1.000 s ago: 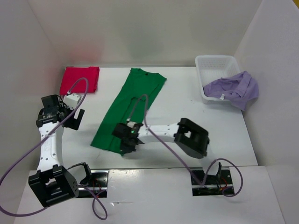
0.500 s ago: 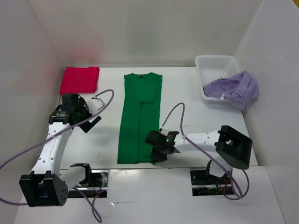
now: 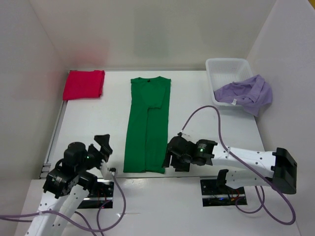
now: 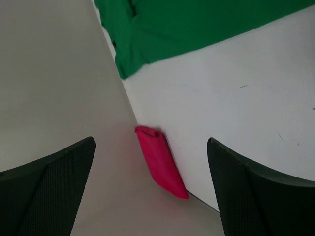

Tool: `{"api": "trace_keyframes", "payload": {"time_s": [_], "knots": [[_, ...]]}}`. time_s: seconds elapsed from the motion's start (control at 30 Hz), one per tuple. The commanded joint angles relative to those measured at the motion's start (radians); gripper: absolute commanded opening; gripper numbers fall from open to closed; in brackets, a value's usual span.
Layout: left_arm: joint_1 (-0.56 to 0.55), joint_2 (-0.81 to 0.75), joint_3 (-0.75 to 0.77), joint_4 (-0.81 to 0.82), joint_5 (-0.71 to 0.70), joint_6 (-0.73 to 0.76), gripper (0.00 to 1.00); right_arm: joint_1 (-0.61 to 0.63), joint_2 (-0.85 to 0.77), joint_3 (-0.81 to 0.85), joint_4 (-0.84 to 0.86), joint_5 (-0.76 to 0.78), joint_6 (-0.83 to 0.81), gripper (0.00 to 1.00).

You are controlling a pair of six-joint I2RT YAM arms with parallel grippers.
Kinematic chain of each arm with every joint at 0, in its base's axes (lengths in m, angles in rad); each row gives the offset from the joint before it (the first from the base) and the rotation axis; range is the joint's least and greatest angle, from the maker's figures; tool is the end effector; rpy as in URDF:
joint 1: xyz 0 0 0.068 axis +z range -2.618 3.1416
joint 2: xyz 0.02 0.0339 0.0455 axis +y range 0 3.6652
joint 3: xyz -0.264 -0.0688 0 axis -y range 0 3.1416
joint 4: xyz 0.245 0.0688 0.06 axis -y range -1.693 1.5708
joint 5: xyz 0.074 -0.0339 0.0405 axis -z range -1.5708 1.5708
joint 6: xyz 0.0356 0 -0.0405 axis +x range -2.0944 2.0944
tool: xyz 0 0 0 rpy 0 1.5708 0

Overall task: Fold and stack the t-shirts
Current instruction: Rotate the tshirt 90 degrees, then grab the bottom of the folded rectangular tshirt with both arms

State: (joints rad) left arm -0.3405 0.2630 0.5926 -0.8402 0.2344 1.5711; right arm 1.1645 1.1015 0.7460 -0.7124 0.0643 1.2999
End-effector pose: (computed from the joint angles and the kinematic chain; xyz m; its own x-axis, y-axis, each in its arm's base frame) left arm 0.0653 -0.0319 0.2651 0.5160 0.8491 -0.1132 0.4605 -0.1635 0.8725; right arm 0.0827 0.1864 0.2240 -0.9641 0.1920 -0.1832 0.0916 0.8887 0.4493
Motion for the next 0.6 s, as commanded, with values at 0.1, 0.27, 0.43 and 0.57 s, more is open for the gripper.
{"api": "trace_keyframes", "payload": {"time_s": [0.1,0.27,0.43,0.57], "knots": [[-0.003,-0.059,-0.12,-0.057,0.324,0.391,1.0,-0.029,0.156,0.107,-0.027,-0.008,-0.125,0.73],[-0.014,0.021,-0.12,-0.146,0.32,0.46,1.0,-0.092,0.262,0.11,0.045,-0.056,-0.264,0.73],[-0.035,0.26,-0.036,-0.114,0.283,0.46,0.94,-0.141,0.316,0.09,0.137,-0.124,-0.284,0.73],[-0.067,0.517,0.055,-0.105,0.281,0.46,0.92,-0.195,0.351,0.102,0.153,-0.146,-0.284,0.73]]}}
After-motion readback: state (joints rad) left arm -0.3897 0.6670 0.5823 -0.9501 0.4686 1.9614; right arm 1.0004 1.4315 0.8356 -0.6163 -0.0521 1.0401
